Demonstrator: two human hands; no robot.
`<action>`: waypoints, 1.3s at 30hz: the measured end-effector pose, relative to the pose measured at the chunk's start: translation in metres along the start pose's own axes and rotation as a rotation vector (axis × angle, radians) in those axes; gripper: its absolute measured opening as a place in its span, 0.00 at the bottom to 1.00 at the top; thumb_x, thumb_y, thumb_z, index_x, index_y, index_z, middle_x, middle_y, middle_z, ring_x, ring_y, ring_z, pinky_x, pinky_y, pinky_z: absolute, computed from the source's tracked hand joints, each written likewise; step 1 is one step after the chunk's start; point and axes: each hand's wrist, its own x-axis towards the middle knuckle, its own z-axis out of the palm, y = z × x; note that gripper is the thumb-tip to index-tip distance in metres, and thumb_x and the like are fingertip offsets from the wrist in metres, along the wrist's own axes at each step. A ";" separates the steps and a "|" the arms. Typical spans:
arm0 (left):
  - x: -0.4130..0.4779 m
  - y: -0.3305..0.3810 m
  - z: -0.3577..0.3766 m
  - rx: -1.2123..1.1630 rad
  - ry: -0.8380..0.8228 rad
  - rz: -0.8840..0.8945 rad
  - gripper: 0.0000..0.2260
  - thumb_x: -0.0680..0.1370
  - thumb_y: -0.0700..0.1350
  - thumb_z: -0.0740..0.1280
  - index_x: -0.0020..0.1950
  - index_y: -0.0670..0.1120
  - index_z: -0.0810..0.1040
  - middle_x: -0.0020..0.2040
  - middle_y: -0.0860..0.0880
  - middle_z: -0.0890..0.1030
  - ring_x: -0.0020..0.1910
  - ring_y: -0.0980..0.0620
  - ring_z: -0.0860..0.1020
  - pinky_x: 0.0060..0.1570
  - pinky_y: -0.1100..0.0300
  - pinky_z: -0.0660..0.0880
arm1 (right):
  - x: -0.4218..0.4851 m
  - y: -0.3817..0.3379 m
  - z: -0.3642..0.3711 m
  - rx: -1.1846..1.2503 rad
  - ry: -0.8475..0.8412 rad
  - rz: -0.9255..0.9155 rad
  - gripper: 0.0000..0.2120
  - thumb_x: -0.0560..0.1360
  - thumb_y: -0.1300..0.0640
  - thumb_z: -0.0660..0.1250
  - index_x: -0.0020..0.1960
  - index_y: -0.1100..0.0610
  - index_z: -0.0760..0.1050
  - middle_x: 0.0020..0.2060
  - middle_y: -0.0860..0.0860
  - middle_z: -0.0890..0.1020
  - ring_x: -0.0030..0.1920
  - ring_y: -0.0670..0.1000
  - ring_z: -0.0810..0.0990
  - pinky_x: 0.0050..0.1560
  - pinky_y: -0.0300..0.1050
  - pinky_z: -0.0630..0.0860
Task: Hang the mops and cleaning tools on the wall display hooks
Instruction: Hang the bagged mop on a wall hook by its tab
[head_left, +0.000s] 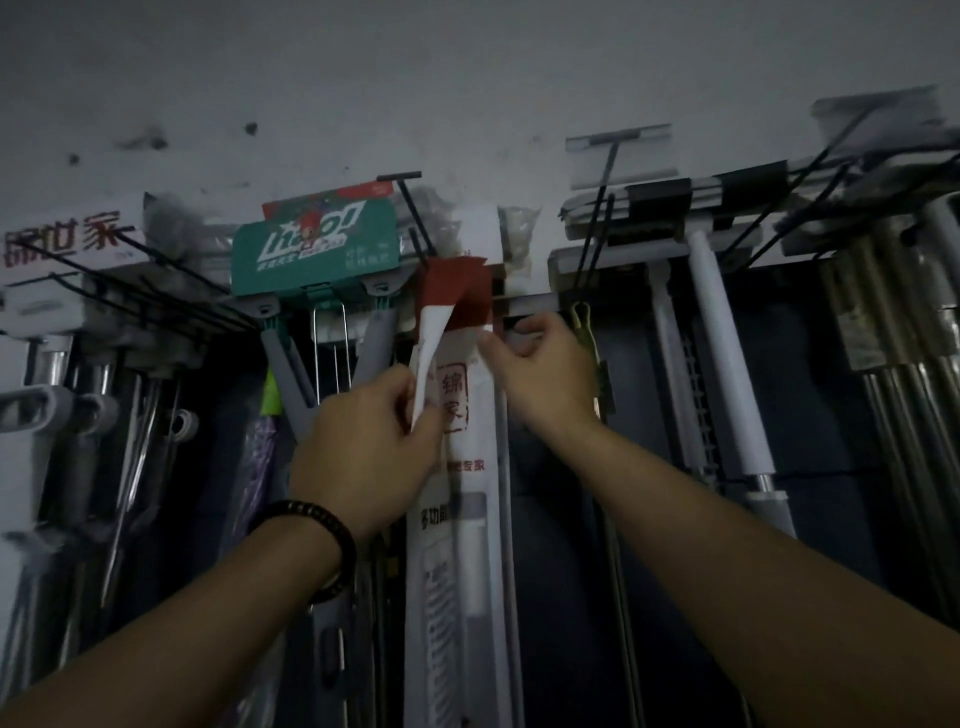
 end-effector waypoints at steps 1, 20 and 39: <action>0.001 -0.001 -0.001 0.034 0.010 -0.019 0.16 0.81 0.56 0.63 0.36 0.51 0.74 0.28 0.53 0.78 0.28 0.57 0.77 0.26 0.59 0.73 | 0.009 0.001 0.003 -0.009 -0.026 0.019 0.17 0.76 0.42 0.76 0.55 0.52 0.76 0.41 0.39 0.78 0.42 0.39 0.79 0.36 0.32 0.73; 0.014 -0.003 -0.008 0.200 0.003 0.026 0.31 0.81 0.70 0.50 0.38 0.52 0.82 0.30 0.54 0.83 0.27 0.56 0.81 0.26 0.51 0.81 | 0.071 0.043 0.059 -0.048 0.009 0.030 0.16 0.73 0.65 0.70 0.31 0.53 0.68 0.28 0.50 0.71 0.30 0.49 0.71 0.31 0.41 0.68; 0.016 0.000 0.001 0.184 0.158 0.282 0.16 0.79 0.56 0.66 0.63 0.52 0.70 0.56 0.55 0.73 0.55 0.53 0.73 0.51 0.56 0.73 | 0.093 0.082 0.076 -0.154 -0.012 0.090 0.15 0.76 0.55 0.76 0.35 0.53 0.72 0.32 0.50 0.76 0.31 0.49 0.74 0.28 0.37 0.67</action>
